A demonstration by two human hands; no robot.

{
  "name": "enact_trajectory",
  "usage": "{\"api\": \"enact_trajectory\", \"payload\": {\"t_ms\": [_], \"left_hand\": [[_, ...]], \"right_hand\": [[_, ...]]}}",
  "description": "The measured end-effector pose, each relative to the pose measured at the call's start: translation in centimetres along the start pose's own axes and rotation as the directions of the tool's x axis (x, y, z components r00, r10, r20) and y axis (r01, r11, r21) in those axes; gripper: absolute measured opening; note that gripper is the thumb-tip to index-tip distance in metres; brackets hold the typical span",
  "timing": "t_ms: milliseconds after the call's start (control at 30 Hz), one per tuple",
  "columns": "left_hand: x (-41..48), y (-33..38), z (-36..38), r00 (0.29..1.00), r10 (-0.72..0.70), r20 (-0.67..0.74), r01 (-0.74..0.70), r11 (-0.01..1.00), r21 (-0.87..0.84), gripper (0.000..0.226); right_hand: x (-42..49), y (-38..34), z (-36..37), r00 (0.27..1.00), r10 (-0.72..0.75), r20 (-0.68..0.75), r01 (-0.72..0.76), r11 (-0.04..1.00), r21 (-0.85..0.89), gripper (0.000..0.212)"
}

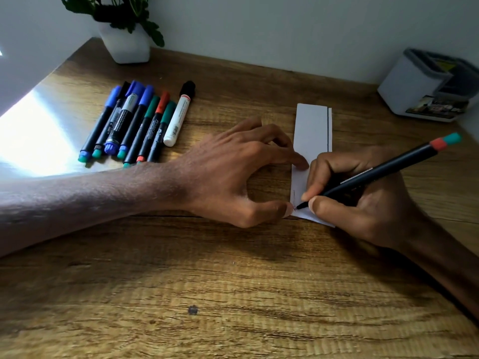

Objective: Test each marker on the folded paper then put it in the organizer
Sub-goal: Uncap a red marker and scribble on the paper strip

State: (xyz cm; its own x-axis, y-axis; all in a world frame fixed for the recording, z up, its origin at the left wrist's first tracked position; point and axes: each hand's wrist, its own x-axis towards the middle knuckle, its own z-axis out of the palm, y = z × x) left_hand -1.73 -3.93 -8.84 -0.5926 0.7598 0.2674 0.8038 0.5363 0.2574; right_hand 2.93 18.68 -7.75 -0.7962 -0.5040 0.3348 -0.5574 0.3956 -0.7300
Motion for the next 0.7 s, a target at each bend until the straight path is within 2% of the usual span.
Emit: {"api": "enact_trajectory", "payload": {"t_ms": [333,567,700], "left_hand": [[-0.01,0.08,-0.03,1.0,-0.008,0.006,0.008,1.0,-0.007,0.074],[-0.02,0.12,0.03,1.0,-0.012,0.0,0.012,1.0,0.002,0.075],[0.01,0.17,-0.01,1.0,-0.016,0.009,0.016,1.0,0.004,0.076]], "right_hand": [[0.18,-0.09,0.32,0.996,0.019,-0.082,-0.026,0.996,-0.083,0.017],[0.0,-0.13,0.25,1.0,0.011,-0.024,-0.012,1.0,-0.016,0.011],[0.24,0.07,0.37,0.997,0.021,-0.079,-0.027,0.996,-0.08,0.014]]}}
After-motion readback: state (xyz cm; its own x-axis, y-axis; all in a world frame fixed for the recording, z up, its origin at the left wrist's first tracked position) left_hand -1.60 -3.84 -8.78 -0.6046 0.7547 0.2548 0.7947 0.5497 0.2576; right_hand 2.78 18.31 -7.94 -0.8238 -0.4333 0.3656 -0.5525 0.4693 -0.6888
